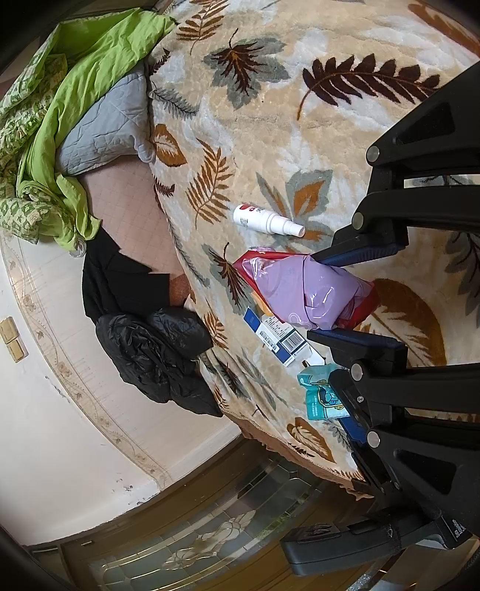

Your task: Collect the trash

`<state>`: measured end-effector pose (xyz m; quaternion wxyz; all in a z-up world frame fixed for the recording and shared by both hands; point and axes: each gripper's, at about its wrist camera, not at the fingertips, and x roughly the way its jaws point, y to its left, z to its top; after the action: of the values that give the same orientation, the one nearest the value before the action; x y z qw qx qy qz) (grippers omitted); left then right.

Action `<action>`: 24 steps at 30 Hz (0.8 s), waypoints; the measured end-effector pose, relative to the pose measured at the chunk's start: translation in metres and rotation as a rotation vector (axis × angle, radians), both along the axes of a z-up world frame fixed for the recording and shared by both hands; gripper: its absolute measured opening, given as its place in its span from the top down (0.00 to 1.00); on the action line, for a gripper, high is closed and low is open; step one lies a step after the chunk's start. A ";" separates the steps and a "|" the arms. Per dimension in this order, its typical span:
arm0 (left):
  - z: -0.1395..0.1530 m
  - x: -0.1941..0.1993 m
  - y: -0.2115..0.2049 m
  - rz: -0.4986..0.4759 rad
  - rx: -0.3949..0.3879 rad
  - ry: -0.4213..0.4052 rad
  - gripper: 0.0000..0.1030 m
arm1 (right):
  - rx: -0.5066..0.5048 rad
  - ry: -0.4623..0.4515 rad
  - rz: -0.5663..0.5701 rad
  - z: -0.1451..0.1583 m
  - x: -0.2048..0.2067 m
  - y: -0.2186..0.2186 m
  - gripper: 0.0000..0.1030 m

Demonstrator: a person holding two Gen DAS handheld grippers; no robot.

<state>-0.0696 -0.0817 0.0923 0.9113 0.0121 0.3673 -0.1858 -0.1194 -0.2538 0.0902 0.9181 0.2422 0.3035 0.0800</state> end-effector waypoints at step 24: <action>-0.002 -0.001 -0.004 -0.003 0.006 0.000 0.70 | 0.000 0.000 -0.001 0.000 0.000 0.001 0.66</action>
<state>-0.0709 -0.0858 0.0908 0.9110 0.0153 0.3676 -0.1861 -0.1194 -0.2528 0.0905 0.9181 0.2423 0.3034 0.0795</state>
